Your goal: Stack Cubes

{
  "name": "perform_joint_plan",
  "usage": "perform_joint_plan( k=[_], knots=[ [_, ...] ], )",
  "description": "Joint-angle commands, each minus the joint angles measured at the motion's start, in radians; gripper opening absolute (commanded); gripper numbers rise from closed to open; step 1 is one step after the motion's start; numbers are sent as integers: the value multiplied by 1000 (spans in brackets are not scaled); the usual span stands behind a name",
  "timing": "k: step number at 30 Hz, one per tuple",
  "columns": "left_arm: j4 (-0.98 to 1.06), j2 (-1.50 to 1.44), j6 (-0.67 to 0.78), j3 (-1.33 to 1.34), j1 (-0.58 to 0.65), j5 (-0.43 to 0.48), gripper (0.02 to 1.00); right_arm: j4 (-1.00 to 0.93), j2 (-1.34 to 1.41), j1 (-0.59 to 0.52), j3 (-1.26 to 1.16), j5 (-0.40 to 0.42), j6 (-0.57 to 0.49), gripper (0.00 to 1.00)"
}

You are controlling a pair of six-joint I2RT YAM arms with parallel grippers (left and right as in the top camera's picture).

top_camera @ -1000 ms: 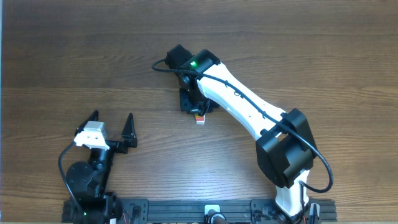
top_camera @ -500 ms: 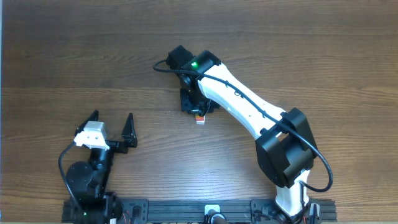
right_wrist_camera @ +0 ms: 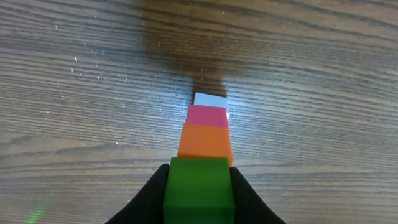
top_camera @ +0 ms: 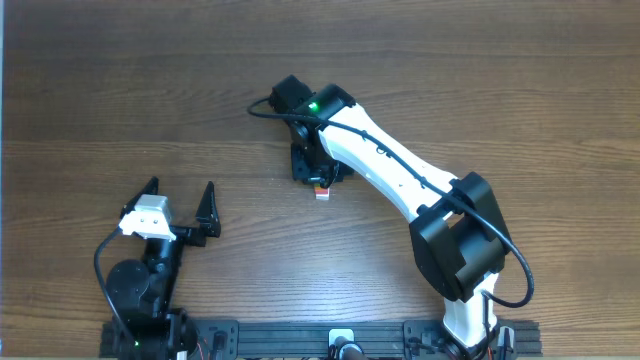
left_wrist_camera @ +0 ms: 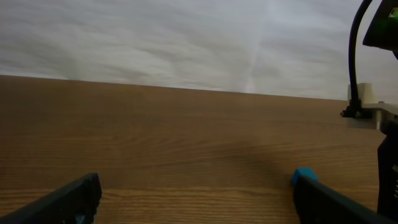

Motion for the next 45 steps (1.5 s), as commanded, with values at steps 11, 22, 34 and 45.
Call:
perform_joint_plan(
  k=[11,22,34,45],
  knots=[
    [-1,-8,14,-5,5,13,1000,2,-27,-8,-7,-1,-6,169],
    [-1,-7,14,-5,5,13,998,1,-27,-8,-7,-1,-6,312],
    [-1,-7,14,-5,5,13,1000,-2,-27,-8,-7,-1,-6,364],
    [-1,-7,14,-5,5,13,1000,-3,-27,-8,-7,-1,-6,487]
  ],
)
